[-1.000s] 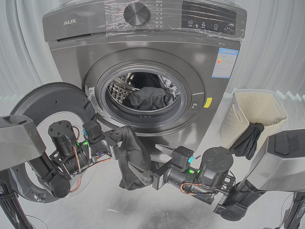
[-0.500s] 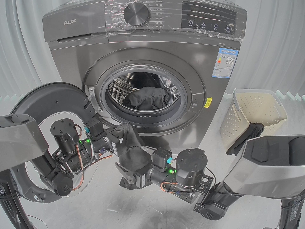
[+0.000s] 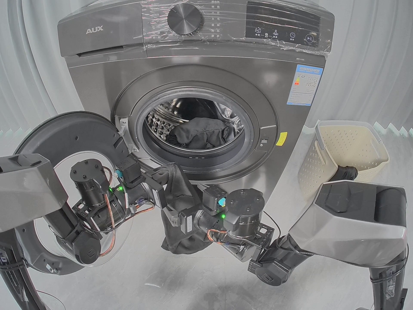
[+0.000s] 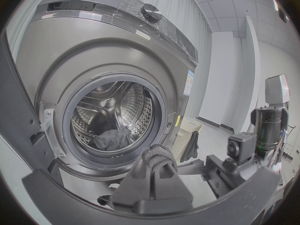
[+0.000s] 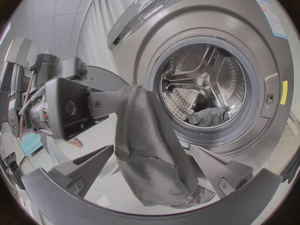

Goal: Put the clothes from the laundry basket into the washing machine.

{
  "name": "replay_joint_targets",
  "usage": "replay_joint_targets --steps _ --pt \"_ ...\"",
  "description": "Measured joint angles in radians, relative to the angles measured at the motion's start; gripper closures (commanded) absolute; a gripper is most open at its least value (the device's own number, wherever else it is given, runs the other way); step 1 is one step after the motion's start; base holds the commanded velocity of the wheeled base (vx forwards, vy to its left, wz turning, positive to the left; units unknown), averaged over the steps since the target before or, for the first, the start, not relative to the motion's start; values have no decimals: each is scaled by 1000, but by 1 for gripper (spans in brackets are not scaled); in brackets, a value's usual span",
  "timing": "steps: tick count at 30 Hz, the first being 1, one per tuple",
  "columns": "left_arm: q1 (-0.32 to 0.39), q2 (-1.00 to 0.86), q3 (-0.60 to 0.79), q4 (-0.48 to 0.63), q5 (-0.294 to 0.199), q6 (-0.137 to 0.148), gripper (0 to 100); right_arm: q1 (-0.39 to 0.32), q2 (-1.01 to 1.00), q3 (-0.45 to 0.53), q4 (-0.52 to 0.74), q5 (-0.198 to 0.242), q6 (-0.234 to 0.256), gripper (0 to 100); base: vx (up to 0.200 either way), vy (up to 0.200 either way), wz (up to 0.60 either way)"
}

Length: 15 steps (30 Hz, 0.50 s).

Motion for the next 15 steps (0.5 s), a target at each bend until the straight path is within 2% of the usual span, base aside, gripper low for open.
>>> replay_joint_targets --steps 6,15 --pt "-4 1 0 0 0 0 100 -17 16 -32 2 -1 1 0 0 0 0" --pt "-5 17 -10 0 0 0 100 31 24 -43 -10 19 -1 0 0 0 0"
